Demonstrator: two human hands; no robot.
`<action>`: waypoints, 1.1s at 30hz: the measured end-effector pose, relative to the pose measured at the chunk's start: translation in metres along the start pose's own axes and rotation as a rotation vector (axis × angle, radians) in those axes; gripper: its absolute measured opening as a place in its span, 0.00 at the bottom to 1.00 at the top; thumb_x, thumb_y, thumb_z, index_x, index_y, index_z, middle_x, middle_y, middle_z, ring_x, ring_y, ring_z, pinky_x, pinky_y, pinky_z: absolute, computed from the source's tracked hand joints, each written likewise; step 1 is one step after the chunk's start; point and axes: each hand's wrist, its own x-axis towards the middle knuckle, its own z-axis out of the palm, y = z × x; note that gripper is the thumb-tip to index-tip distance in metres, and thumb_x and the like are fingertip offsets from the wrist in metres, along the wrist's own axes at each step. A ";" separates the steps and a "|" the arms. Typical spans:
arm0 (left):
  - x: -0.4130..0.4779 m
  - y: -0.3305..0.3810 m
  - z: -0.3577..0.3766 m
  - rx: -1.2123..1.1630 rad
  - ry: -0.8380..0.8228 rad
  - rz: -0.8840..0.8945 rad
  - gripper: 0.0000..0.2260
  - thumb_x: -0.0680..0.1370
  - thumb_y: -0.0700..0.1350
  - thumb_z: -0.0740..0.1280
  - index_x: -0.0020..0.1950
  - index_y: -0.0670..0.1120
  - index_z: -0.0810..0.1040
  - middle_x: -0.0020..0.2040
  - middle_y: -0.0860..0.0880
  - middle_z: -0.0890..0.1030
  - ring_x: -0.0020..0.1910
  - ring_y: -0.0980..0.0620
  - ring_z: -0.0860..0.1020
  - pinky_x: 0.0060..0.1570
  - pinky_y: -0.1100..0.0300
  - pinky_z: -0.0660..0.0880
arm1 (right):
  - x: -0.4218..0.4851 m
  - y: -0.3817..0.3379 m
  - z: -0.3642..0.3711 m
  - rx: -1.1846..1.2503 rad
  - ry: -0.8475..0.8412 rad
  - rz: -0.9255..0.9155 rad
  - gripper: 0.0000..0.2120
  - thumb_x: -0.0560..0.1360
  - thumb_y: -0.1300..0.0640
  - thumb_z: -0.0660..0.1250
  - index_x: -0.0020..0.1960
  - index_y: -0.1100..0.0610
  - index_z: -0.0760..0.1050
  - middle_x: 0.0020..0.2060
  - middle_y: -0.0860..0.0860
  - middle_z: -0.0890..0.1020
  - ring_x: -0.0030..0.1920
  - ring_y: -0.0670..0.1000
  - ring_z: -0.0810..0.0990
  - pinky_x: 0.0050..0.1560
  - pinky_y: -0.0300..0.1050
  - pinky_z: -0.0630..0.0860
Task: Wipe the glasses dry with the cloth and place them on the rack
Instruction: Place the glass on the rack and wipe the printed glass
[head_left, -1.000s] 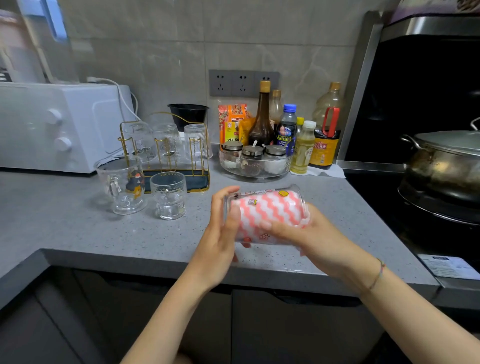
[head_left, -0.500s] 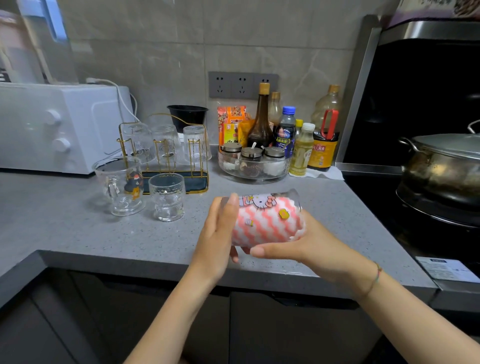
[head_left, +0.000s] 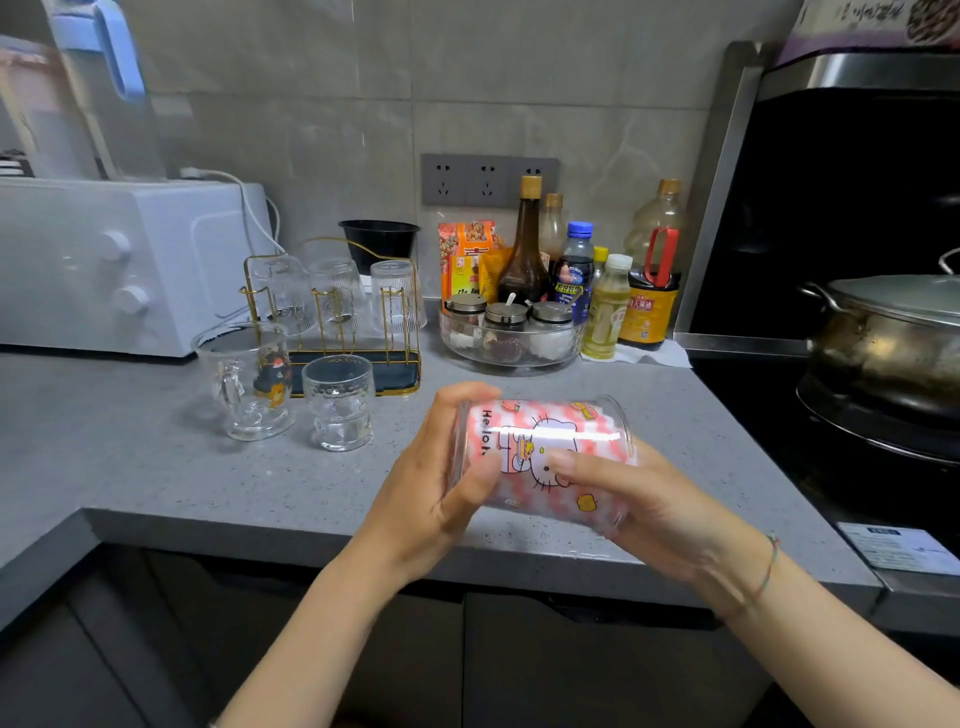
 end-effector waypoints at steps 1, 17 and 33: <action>0.000 0.003 0.001 -0.043 -0.002 -0.010 0.22 0.70 0.75 0.56 0.61 0.70 0.64 0.51 0.67 0.77 0.46 0.62 0.79 0.38 0.70 0.73 | 0.002 0.001 -0.001 -0.019 0.030 -0.002 0.16 0.70 0.66 0.68 0.56 0.57 0.79 0.53 0.55 0.84 0.52 0.53 0.84 0.52 0.43 0.80; 0.008 0.007 0.010 -0.275 0.155 -0.364 0.24 0.70 0.70 0.63 0.52 0.51 0.74 0.39 0.51 0.82 0.37 0.52 0.83 0.29 0.60 0.76 | 0.001 -0.006 0.012 -0.410 -0.022 -0.039 0.20 0.70 0.73 0.70 0.55 0.52 0.76 0.46 0.47 0.86 0.49 0.46 0.84 0.47 0.33 0.77; -0.002 0.005 0.007 -0.210 0.132 -0.134 0.25 0.69 0.74 0.57 0.60 0.65 0.69 0.52 0.63 0.79 0.39 0.57 0.81 0.26 0.65 0.73 | 0.003 -0.011 0.016 -0.199 0.157 -0.081 0.07 0.72 0.61 0.66 0.49 0.58 0.79 0.41 0.49 0.86 0.42 0.44 0.84 0.40 0.32 0.77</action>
